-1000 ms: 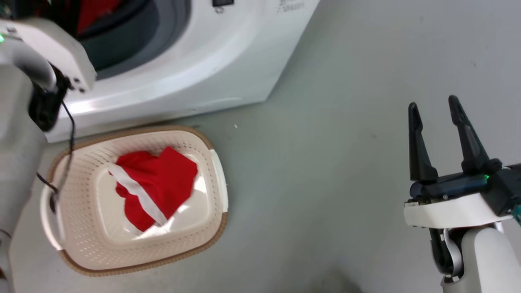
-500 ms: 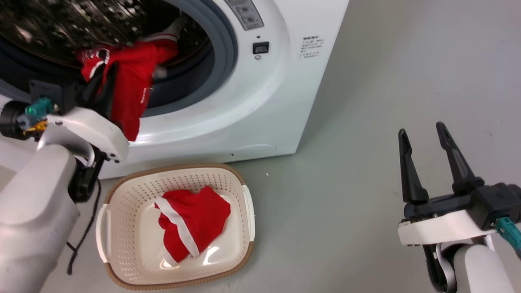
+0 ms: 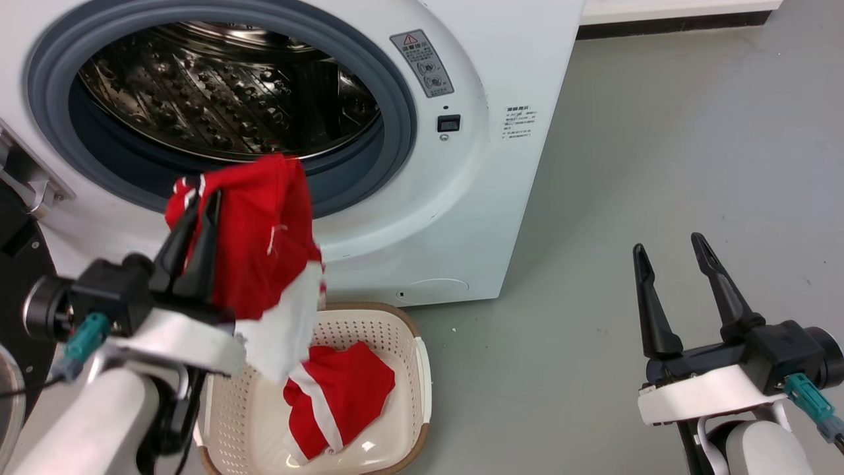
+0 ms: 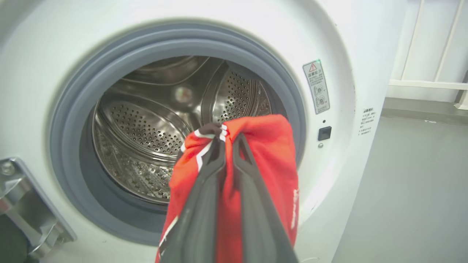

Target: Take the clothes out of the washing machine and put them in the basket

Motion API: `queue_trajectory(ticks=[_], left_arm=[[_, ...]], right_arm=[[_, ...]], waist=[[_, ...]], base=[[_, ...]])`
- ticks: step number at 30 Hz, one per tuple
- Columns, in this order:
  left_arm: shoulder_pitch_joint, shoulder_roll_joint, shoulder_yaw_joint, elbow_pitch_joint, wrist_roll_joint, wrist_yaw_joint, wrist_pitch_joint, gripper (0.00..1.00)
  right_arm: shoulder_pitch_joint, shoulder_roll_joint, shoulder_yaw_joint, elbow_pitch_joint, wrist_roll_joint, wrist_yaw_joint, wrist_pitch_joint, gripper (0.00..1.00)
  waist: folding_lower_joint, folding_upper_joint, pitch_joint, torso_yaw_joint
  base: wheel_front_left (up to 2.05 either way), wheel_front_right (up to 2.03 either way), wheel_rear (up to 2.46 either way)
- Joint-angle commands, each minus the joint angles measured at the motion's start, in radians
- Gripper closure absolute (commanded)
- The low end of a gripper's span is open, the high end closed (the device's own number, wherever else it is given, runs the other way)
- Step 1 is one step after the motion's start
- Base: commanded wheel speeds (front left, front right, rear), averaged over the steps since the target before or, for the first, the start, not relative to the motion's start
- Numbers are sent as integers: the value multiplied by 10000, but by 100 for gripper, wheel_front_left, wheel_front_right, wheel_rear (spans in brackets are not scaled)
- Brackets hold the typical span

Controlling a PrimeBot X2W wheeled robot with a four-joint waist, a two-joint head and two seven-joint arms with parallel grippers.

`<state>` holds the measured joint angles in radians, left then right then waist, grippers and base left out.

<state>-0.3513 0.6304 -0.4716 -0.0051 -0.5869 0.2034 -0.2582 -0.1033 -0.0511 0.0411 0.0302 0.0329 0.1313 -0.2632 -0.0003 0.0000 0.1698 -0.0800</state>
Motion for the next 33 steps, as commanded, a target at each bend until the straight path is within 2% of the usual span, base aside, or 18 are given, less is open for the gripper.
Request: queue_trajectory(ticks=[1, 5, 10, 14, 23, 33], left_arm=[[316, 76, 40, -242, -65, 119, 8, 100], [1009, 27, -138, -714, -215, 328, 172, 100], [1403, -226, -677, -69, -250, 144, 381, 100], [1107, -516, -1109, 1204, -249, -250, 493, 100], [-393, -1331, -1529, 4483, -391, -1519, 421, 100], [-2410, -1659, -1747, 7936, 141, -2255, 160, 100]], right_arm=[[-42, 16, -21, -65, 46, -10, -24, 0], [-96, 17, -146, -133, 100, -10, -24, 0], [-226, 16, -174, -177, 95, -10, -24, 0], [-399, 17, -176, -245, 53, -10, -24, 0], [-1015, 16, -57, -748, -59, -11, -24, 0], [-1493, 17, -171, -1384, 63, -11, -24, 0]], waist=[[3, 0, 71, -28], [3, 0, 325, -19], [3, 0, 745, -30], [3, 0, 1238, -98], [3, 0, 2956, -455], [3, 0, 4780, -1033]], base=[[0, 0, 0], [0, 0, 0], [0, 0, 0], [0, 0, 0], [0, 0, 0], [0, 0, 0]])
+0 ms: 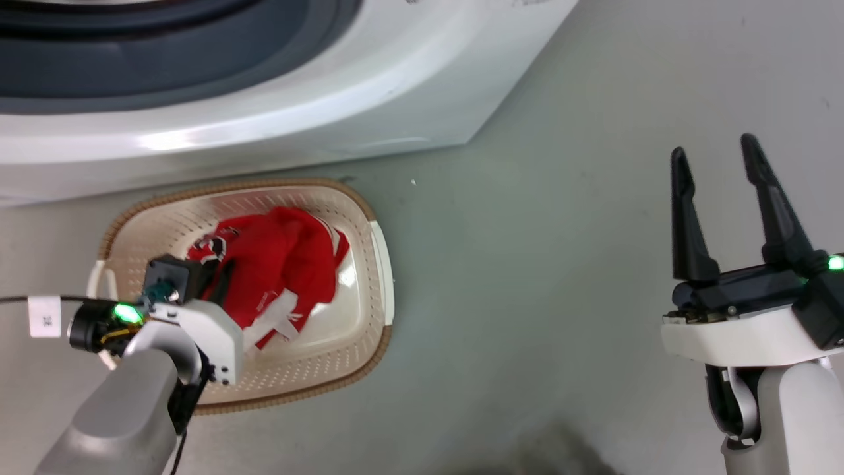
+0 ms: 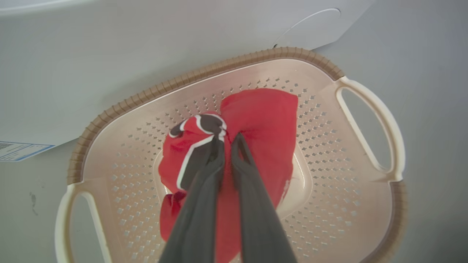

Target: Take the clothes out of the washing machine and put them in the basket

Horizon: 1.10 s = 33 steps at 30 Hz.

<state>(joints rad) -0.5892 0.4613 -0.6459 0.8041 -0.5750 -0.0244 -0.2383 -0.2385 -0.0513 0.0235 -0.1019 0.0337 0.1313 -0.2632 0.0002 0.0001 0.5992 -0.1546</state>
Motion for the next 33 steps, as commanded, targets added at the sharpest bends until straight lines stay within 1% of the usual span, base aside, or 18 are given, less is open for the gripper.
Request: queue_trajectory(ticks=[1, 3, 7, 9, 13, 18, 22, 23, 24, 25, 26, 33], left_arm=[[-211, -29, 9, 149, 12, -27, -71, 100], [-575, -153, 10, 760, 64, -164, -113, 100], [-1294, -339, -41, 1804, 208, -302, -205, 100], [-1738, -547, -28, 2411, 250, -419, -233, 100], [-2178, -720, -42, 3128, 337, -486, -267, 100], [-2532, -895, 147, 3672, 238, -495, -287, 100], [-2423, -975, 382, 3438, 296, -411, -279, 100], [-2356, -984, 454, 3354, 327, -365, -278, 73], [-2257, -992, 526, 3299, 360, -329, -269, 55], [-2107, -1032, 596, 3284, 335, -328, -270, 3], [-2020, -1055, 653, 3217, 355, -283, -270, 0], [-1138, -1235, 1585, 2332, 330, -204, -270, 0]], right_arm=[[-137, 21, -17, -90, 60, -11, -24, 0], [-144, 24, -66, -128, 99, -11, -24, 0], [-231, 22, -88, -238, 133, -11, -24, 0], [-305, 22, -105, -322, 128, -11, -24, 0], [-339, 21, -146, -425, 38, -11, -24, 0], [-447, 21, -220, -465, -37, -11, -24, 0], [-408, 21, -265, -347, 15, -11, -23, 0], [-400, 21, -257, -308, 24, -11, -23, 0], [-406, 21, -234, -273, 22, -11, -23, 0], [-426, 21, -220, -234, 44, -11, -23, 0], [-441, 19, -221, -192, 67, -11, -23, 0], [-236, 18, -146, 150, -49, -11, -23, 0]], waist=[[-2, -1, 630, -329], [-2, -1, 915, -402], [-2, -1, 1408, -484], [-2, -1, 1727, -514], [-2, -1, 2067, -536], [-2, -1, 2250, -514], [-2, -1, 2089, -457], [-2, -1, 1999, -434], [-2, -1, 1904, -421], [-2, -1, 1787, -414], [-2, -1, 1655, -413], [-2, -1, 483, -220]], base=[[0, 0, 0], [0, 0, 0], [0, 0, 0], [0, 0, 0], [0, 0, 0], [0, 0, 0], [0, 0, 0], [0, 0, 0], [0, 0, 0], [0, 0, 0], [0, 0, 0], [0, 0, 0]])
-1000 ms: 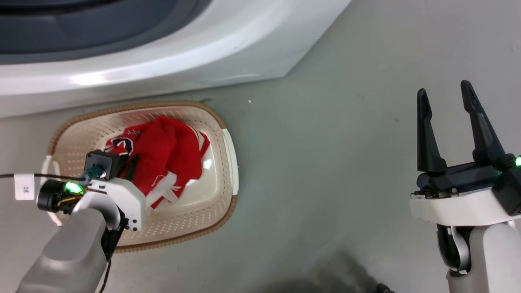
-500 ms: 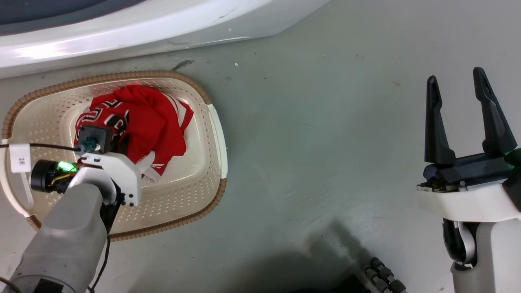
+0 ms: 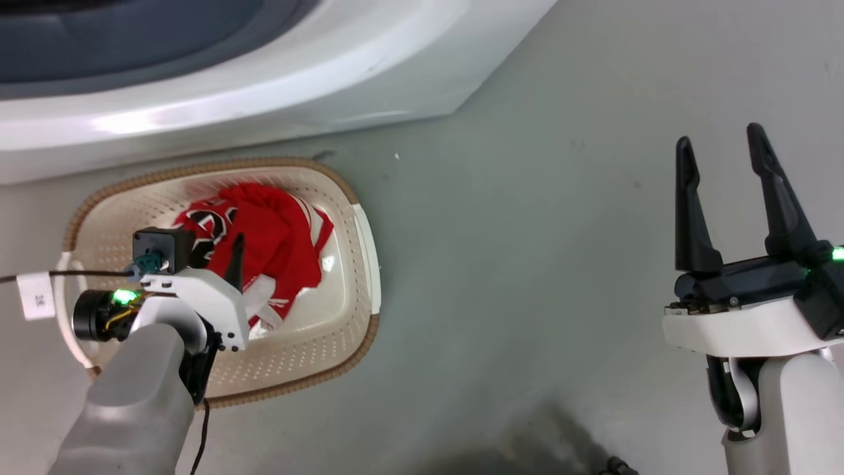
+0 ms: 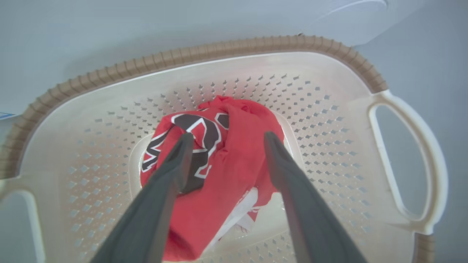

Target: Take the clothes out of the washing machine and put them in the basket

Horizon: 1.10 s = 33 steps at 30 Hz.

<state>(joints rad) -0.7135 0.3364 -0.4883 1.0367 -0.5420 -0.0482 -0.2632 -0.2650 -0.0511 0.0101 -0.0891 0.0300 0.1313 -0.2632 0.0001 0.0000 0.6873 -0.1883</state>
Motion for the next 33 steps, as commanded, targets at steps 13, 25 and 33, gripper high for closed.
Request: queue_trajectory(ticks=[13, 25, 33], left_arm=[[2610, -305, 2453, -3765, 1391, 37, -21, 0], [5278, -1251, 4705, -8021, 2919, -206, -22, 0], [6825, -2149, 5432, -9857, 3709, -304, -22, 0]], right_arm=[[565, 16, 0, 778, -263, -11, -23, 0], [1121, 14, -56, 1089, -337, -11, -23, 0], [1717, 14, -150, 1086, -177, -11, -23, 0]], waist=[[-1, 0, -3193, 901], [-1, 0, -5056, 1325], [-1, 0, -5756, 1408]], base=[[0, 0, 0], [0, 0, 0], [0, 0, 0]])
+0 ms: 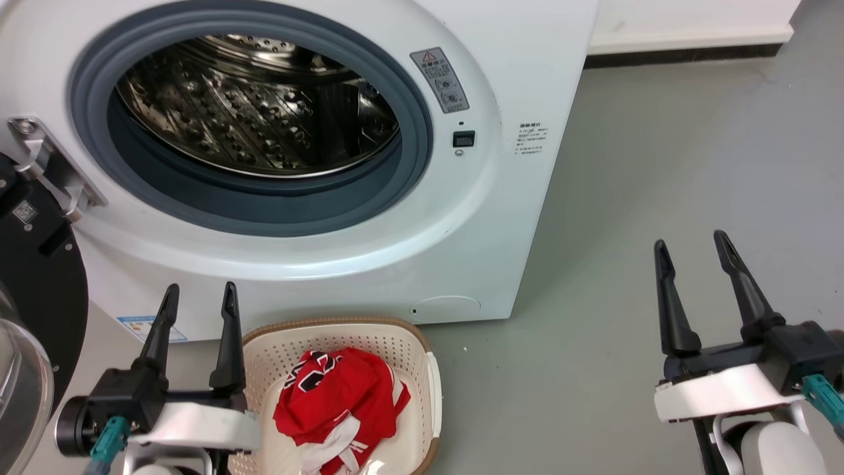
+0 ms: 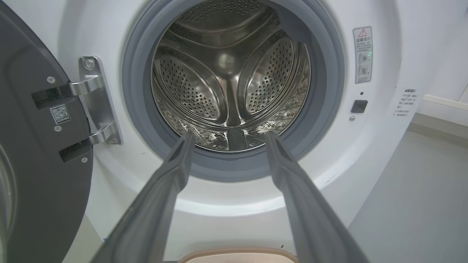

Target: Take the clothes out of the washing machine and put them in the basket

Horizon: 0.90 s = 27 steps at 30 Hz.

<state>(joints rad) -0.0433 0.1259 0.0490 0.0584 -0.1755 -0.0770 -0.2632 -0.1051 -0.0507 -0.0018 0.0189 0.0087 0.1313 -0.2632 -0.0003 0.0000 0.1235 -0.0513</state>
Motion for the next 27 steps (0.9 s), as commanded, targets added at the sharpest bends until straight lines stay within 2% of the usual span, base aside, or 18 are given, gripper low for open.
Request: queue_trajectory(ticks=[1, 10, 27], left_arm=[[242, -125, 105, -242, 112, -45, -22, 0], [1070, -506, 394, -1039, 1014, -108, -22, 0], [1178, -687, 319, -1332, 1357, -70, -22, 0]], right_arm=[[173, 11, -67, -5, 81, -11, -23, 0], [693, 12, -141, 90, 545, -11, -23, 0], [644, 12, -16, 162, 587, -11, -23, 0]], waist=[[3, 0, -155, 38], [3, 0, -481, -140], [3, 0, -509, -216]], base=[[0, 0, 0], [0, 0, 0], [0, 0, 0]])
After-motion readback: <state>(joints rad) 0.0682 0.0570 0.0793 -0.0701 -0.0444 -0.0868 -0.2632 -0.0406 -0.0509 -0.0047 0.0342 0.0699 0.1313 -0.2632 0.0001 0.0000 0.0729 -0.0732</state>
